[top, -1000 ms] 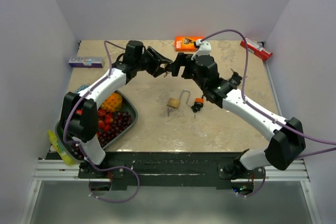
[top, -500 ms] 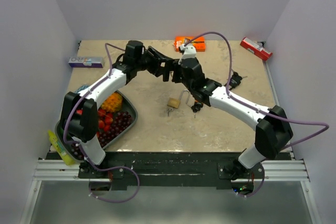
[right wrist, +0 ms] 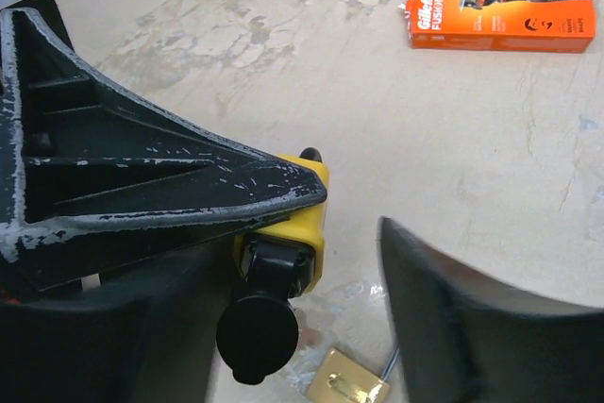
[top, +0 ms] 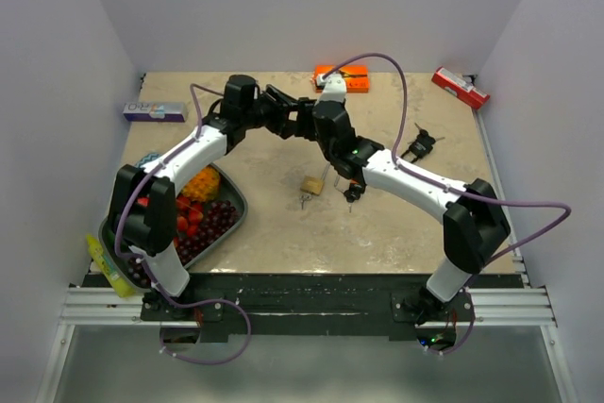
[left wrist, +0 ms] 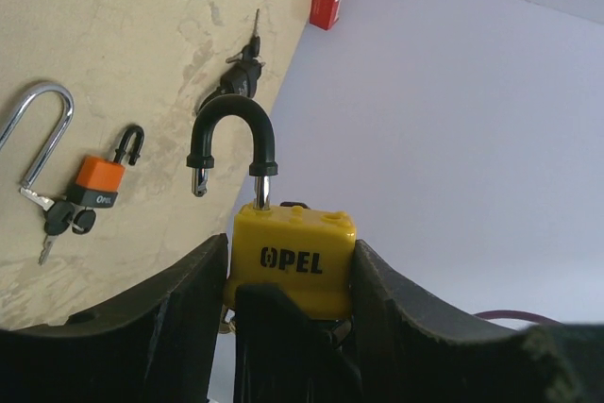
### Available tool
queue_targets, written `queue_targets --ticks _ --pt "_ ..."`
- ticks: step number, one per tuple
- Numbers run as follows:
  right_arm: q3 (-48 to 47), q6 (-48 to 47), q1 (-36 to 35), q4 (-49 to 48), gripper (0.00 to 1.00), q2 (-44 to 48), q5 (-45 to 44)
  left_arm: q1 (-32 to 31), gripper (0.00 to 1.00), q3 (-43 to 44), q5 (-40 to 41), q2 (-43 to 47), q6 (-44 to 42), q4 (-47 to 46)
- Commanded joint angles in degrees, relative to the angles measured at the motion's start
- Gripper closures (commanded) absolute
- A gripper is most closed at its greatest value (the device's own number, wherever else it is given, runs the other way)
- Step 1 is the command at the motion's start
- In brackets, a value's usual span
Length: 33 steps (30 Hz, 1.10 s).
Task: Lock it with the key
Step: Pick up the lock from the center of the board.
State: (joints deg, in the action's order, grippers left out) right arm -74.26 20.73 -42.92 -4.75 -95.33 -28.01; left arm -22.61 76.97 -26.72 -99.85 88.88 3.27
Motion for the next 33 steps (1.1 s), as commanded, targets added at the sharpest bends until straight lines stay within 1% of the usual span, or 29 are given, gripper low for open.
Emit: queue_targets --ticks 1,2,3,4,6,7,8,9,10,11,12,14,17,18,19,20,21,22,23,24,25,26,27,28,29,30,31,32,33 --pt "-0.98 -0.52 -0.24 -3.95 0.46 0.32 -2.23 0.11 1.00 0.29 -3.78 2.56 2.87 -6.17" --pt "-0.89 -0.52 -0.15 -3.95 0.53 0.75 -1.96 0.11 1.00 0.29 -3.78 2.65 2.88 -6.17" --pt "-0.71 -0.34 -0.15 -3.51 0.68 1.11 -1.79 0.20 1.00 0.11 -3.78 2.73 2.70 -6.34" --pt "-0.71 -0.17 -0.24 -3.16 0.78 1.37 -1.26 0.20 0.99 0.11 -3.78 2.73 2.70 -6.34" --pt "-0.80 0.10 -0.15 -2.20 0.98 2.60 -0.03 0.29 0.88 -0.94 -3.86 3.00 2.44 -7.48" --pt "-0.97 0.19 -0.15 -1.75 1.00 3.13 1.36 0.37 0.69 -1.55 -4.56 3.08 2.35 -8.27" --pt "-0.98 0.27 -0.24 -1.40 1.00 3.65 1.47 0.81 0.55 -2.34 -5.00 3.26 2.09 -10.97" --pt "-0.98 0.27 -0.24 -0.96 1.00 5.05 1.81 1.16 0.44 -3.83 -5.36 3.61 1.13 -11.70" --pt "-0.80 0.01 -0.06 -0.79 1.00 5.85 2.08 1.60 0.27 -4.37 -5.79 3.87 0.07 -11.71" --pt "-0.71 -0.08 0.02 -0.61 1.00 6.64 2.87 2.48 0.18 -4.81 -5.63 4.22 -0.98 -10.75" --pt "-0.54 -0.16 0.11 -0.17 1.00 7.69 3.48 3.01 0.03 -5.33 -5.54 5.01 -4.12 -10.39" --pt "-0.45 -0.25 0.81 0.44 1.00 10.42 5.76 4.58 0.01 -5.43 -5.01 5.98 -8.09 -6.90" --pt "-0.71 0.10 2.74 1.76 1.00 13.58 9.36 6.69 0.01 -5.52 -3.87 8.00 -18.10 -3.37" --pt "-0.71 0.45 3.71 2.55 1.00 14.20 13.21 7.05 0.01 -4.91 -3.17 8.96 -26.31 -1.27" --pt "-0.80 1.93 5.89 2.90 1.00 14.90 15.68 7.40 0.01 -3.85 -0.55 9.32 -31.78 0.58" --pt "-0.89 2.99 7.39 3.26 1.00 15.95 19.10 7.58 0.01 -2.54 1.56 9.41 -37.32 5.73" --pt "-0.80 4.30 9.15 4.30 1.00 16.40 26.79 7.58 0.01 -0.09 3.76 9.94 -47.91 7.87" --pt "-0.63 7.71 12.65 4.58 1.00 16.75 30.09 7.49 0.01 0.28 7.61 10.46 -52.36 8.94" --pt "-0.19 9.40 14.42 4.40 1.00 17.19 35.17 7.58 0.01 0.20 10.34 11.34 -55.89 9.73" --pt "-0.01 11.07 16.18 4.05 1.00 17.28 39.65 7.67 0.01 -1.28 12.37 13.70 -62.53 9.04" --pt "0.69 14.30 18.89 3.62 1.00 17.37 47.88 7.67 0.01 -2.69 13.87 15.29 -66.26 8.17" --pt "0.96 15.64 19.97 3.09 1.00 17.46 51.09 7.67 0.01 -7.05 12.76 19.22 -70.30 3.20" --pt "1.48 16.87 20.76 1.08 1.00 17.46 54.43 7.67 0.01 -9.79 10.92 21.43 -78.60 -0.16" --pt "2.36 18.36 21.72 -0.16 1.00 17.54 61.34 7.67 0.01 -12.60 3.77 23.63 -83.21 -4.11" --pt "2.71 18.55 22.00 -1.30 1.00 17.46 64.28 7.67 0.01 -15.68 0.91 25.39 -86.82 -7.54" --pt "2.98 18.47 22.00 -2.88 1.00 17.20 67.27 7.58 0.01 -16.23 -2.43 27.59 -92.25 -7.92" --pt "3.76 17.68 21.91 -4.02 1.00 17.28 70.25 7.58 0.01 -16.32 -5.94 28.13 -94.40 -7.66" --pt "4.21 17.07 22.00 -4.91 1.00 17.28 75.16 7.49 0.01 -15.98 -12.15 28.74 -95.81 -7.14" --pt "4.47 16.02 22.00 -4.91 1.00 17.37 76.77 7.41 0.01 -15.63 -15.09 28.66 -98.35 -6.79"
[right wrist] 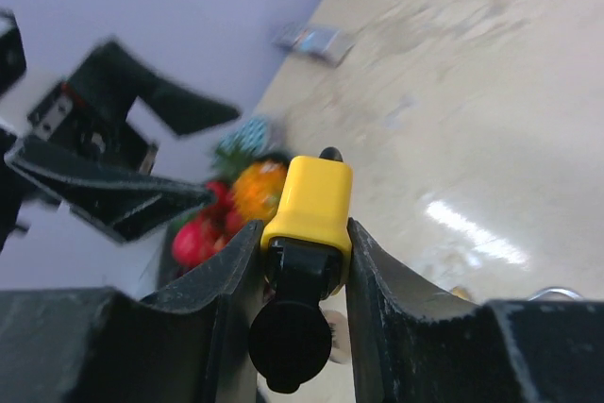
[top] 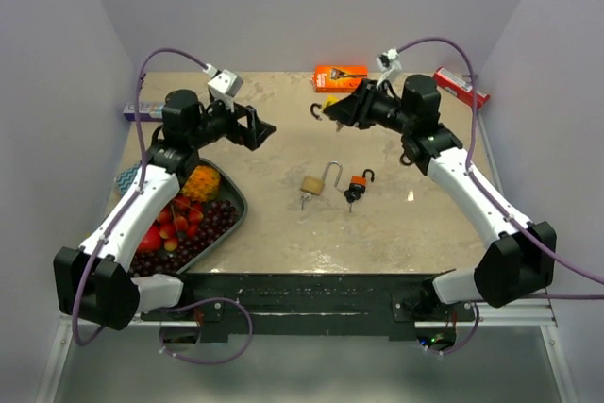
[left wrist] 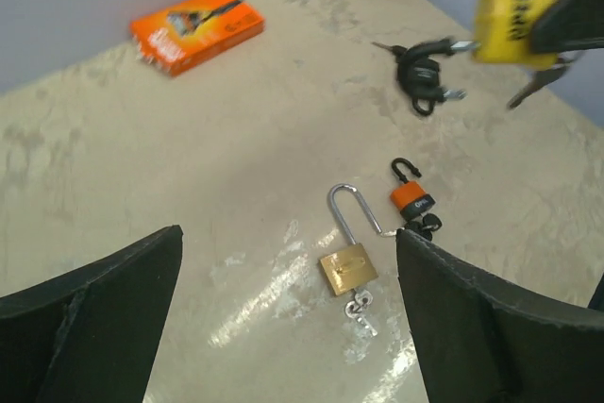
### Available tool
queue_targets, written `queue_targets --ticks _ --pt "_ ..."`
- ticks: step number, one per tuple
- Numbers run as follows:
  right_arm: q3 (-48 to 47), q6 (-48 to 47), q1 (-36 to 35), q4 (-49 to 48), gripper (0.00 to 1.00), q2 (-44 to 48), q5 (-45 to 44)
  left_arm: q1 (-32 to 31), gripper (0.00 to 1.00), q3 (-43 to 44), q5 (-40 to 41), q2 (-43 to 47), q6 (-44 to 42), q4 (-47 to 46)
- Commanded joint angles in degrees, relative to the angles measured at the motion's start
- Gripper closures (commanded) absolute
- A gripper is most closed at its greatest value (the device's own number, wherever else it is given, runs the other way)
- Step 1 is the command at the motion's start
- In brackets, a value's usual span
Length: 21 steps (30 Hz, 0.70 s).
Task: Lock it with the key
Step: Pick up the lock from the center of the board.
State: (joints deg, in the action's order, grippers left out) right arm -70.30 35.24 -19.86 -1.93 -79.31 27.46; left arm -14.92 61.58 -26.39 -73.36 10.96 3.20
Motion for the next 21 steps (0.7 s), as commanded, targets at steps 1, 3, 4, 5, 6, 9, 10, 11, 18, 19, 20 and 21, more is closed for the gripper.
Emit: queue_targets --ticks 1,3,4,5,6,9,10,11,18,19,20,21 --pt "0.95 -1.20 -1.15 -7.12 1.00 1.70 22.53 -0.81 0.04 0.29 -20.93 2.08 -22.11 -6.02" --pt "1.66 -4.90 -1.24 -5.64 1.00 2.57 25.88 -2.65 0.11 2.83 -23.35 1.21 -28.84 -0.59" --pt "1.83 -6.31 -1.24 -4.58 1.00 2.84 26.67 -5.36 0.14 3.62 -23.18 1.03 -31.15 1.17" --pt "1.92 -7.55 -1.24 -3.70 1.00 3.28 27.11 -6.69 0.16 5.03 -23.09 0.42 -33.18 4.06" --pt "2.18 -9.21 -1.32 -3.08 1.00 3.54 27.99 -7.92 0.19 5.47 -23.09 0.24 -35.63 5.05" --pt "3.06 -11.59 -1.76 -2.46 1.00 5.21 29.31 -10.74 0.24 5.92 -25.10 -0.11 -37.59 6.46" --pt "3.15 -12.38 -1.94 -2.11 1.00 5.74 29.75 -11.09 0.26 5.74 -27.55 -0.11 -38.03 6.38" --pt "3.15 -13.26 -2.11 -1.67 1.00 6.18 30.28 -11.10 0.29 5.31 -28.96 -0.11 -38.73 6.38" --pt "2.27 -21.35 -3.43 3.95 1.00 7.24 32.48 -11.36 0.48 4.86 -33.81 -0.02 -43.04 7.52" --pt "2.01 -21.79 -3.52 4.30 1.00 7.24 32.57 -11.54 0.52 5.04 -33.81 -0.20 -43.13 8.13" --pt "1.84 -22.41 -3.61 4.83 1.00 7.15 32.57 -11.62 0.54 5.56 -33.99 -0.72 -42.96 8.57" --pt "1.58 -23.37 -3.87 5.97 1.00 6.89 32.74 -11.71 0.57 5.83 -33.99 -0.99 -42.69 9.01"
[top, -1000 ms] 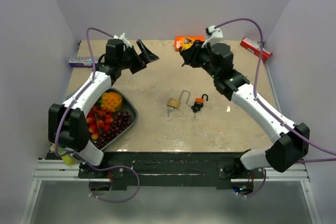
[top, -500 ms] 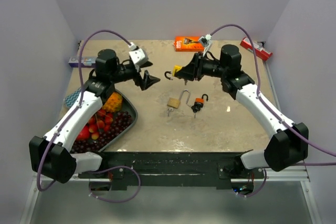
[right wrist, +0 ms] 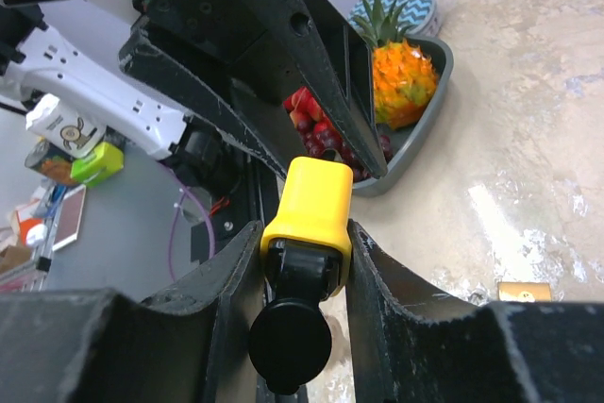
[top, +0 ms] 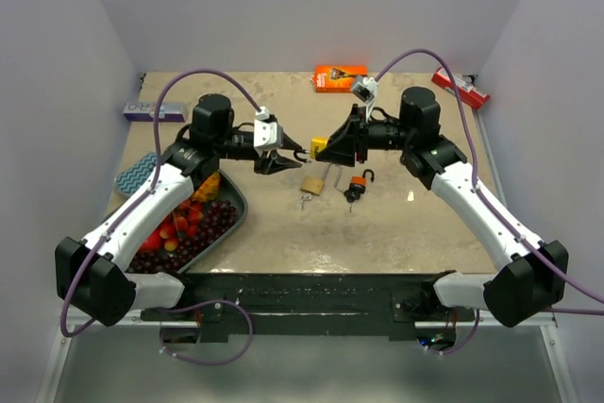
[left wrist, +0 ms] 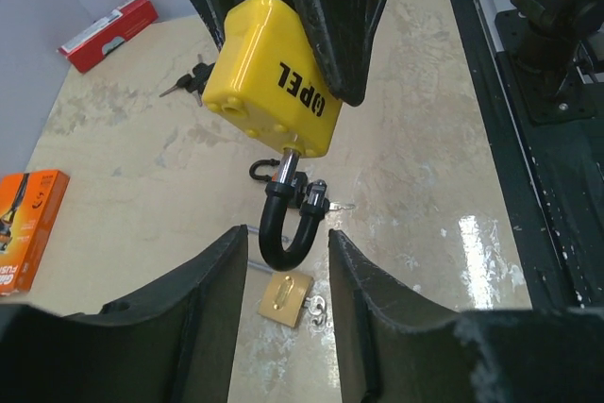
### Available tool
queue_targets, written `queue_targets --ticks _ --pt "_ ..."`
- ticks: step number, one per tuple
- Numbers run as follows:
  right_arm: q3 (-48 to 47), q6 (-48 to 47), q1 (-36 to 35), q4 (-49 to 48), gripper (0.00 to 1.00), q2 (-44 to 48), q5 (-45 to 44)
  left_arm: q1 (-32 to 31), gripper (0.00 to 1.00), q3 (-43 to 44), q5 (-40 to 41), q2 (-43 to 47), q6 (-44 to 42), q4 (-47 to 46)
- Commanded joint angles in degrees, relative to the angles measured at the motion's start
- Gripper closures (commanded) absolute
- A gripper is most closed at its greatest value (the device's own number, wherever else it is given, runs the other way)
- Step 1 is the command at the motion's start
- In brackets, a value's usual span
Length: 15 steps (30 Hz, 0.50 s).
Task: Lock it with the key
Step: Pick up the lock from the center of the board, then lock the lock.
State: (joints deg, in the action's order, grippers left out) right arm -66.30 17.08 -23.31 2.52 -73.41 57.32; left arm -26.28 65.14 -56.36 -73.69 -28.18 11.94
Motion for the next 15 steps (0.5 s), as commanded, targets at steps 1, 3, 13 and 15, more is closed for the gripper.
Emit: queue_targets --ticks 1,3,13,15 --pt "-2.78 -5.39 -0.68 1.69 1.00 0.98 2.97 -0.43 0.58 2.53 -4.20 -0.93 -3.28 0.53" --pt "-2.87 -6.09 -0.95 2.31 1.00 0.98 2.71 -0.44 0.62 2.71 -4.37 -1.19 -2.49 0.54" --pt "-2.78 -6.71 -1.04 2.84 1.00 0.37 2.27 -0.61 0.96 2.53 -4.64 -1.28 0.40 -0.95" --pt "-2.60 -6.45 -1.04 2.92 1.00 0.28 2.27 -0.52 0.93 2.36 -4.55 -1.28 1.72 -1.31"
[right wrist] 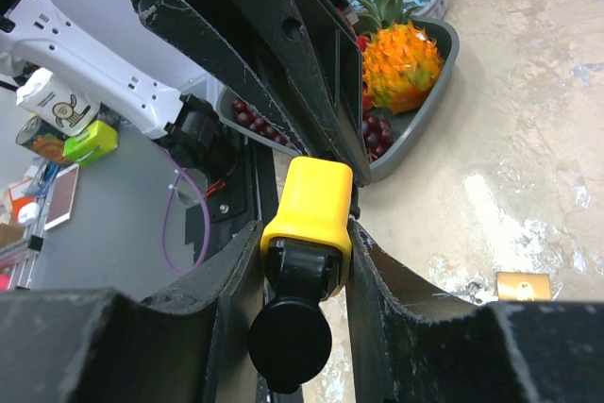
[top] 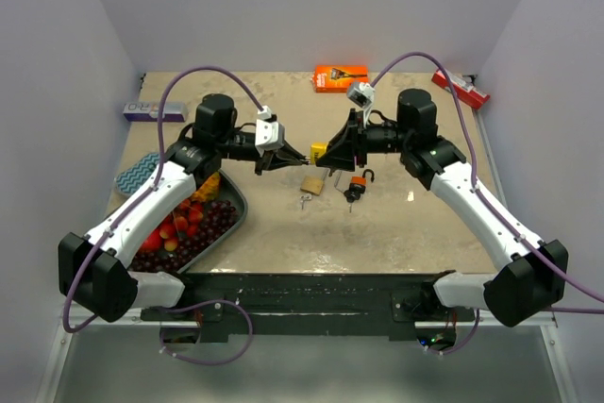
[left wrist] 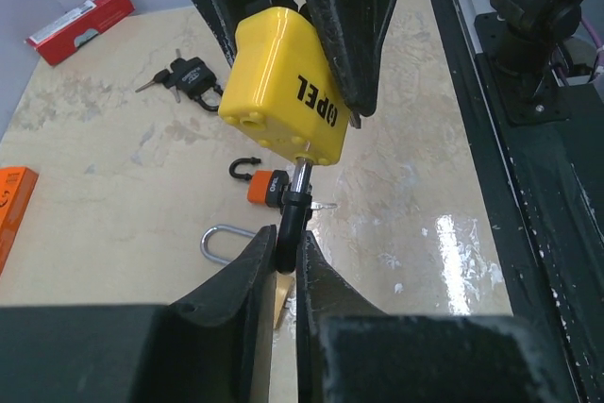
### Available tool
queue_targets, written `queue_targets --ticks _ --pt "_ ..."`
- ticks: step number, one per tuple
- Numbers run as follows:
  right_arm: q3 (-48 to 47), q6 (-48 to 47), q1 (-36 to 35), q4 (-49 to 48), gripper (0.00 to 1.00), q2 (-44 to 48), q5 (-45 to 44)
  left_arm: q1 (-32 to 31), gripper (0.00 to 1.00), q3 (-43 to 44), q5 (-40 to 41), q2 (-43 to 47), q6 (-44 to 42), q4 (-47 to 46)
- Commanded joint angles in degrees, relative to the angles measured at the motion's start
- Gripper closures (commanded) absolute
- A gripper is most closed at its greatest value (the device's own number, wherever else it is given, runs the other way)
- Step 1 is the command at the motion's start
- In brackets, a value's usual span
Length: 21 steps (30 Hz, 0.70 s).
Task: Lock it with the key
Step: Lock the lock.
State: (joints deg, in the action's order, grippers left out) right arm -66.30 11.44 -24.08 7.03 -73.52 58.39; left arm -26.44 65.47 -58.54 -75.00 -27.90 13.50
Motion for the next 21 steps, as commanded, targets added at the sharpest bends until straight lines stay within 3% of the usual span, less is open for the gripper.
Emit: queue_targets --ticks 1,6,11,13,16,17,21 --pt "-2.52 -0.81 -0.27 -1.66 1.00 0.30 1.11 -0.46 0.91 1.94 -2.19 0.12 1.97 -3.38" --pt "-2.43 -0.28 -0.36 -2.10 1.00 0.13 1.37 -0.63 0.84 1.68 -1.66 0.21 4.78 -5.41" --pt "-2.43 -0.10 -0.36 -2.37 1.00 0.04 1.20 -1.07 0.99 1.68 -0.79 -0.23 5.75 -5.67" --pt "-2.34 0.42 -0.36 -2.19 1.00 -0.05 0.85 -1.07 1.00 1.59 -0.08 -0.15 6.72 -5.94" --pt "-2.77 2.97 -0.01 -1.59 0.18 -0.92 -1.43 -0.72 1.00 1.15 1.75 0.20 10.65 -7.59" --pt "-3.56 2.54 0.08 0.34 0.01 -1.54 -3.44 -0.29 1.00 0.89 1.33 0.12 13.55 -7.96" --pt "-6.21 -3.34 1.48 6.94 0.01 -1.37 -9.51 2.09 1.00 0.44 -0.69 -0.14 16.56 -8.14"
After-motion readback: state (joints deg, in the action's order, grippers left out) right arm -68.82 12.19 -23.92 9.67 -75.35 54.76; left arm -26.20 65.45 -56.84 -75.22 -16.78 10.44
